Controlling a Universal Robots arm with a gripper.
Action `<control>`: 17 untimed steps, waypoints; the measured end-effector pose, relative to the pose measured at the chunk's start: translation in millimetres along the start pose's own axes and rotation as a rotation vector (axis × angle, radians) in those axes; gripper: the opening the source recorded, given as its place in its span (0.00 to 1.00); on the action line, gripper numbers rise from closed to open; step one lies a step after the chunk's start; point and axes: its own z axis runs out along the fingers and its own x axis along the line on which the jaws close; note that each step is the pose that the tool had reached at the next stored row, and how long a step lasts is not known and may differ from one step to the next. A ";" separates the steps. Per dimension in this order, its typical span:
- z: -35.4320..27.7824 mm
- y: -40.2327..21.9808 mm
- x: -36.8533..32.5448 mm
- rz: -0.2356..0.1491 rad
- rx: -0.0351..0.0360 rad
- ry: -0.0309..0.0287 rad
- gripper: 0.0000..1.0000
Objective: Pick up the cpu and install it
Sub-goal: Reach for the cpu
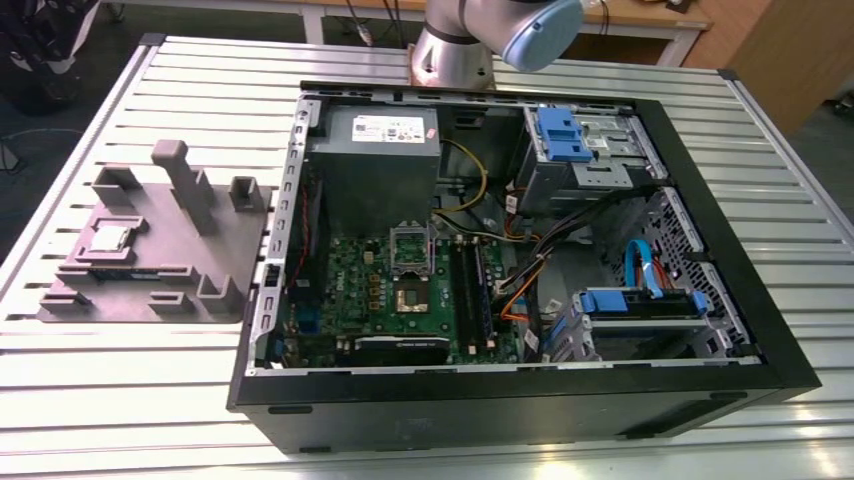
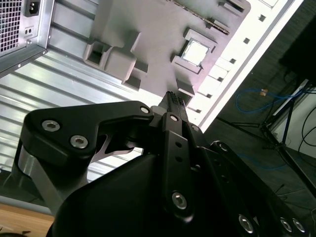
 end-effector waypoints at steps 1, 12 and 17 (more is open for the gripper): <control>0.0 -0.1 1.3 0.000 0.0000 0.0001 0.10; 0.2 -0.9 12.1 0.000 0.0000 0.0001 0.10; 0.2 -0.9 12.2 0.000 0.0001 0.0001 0.10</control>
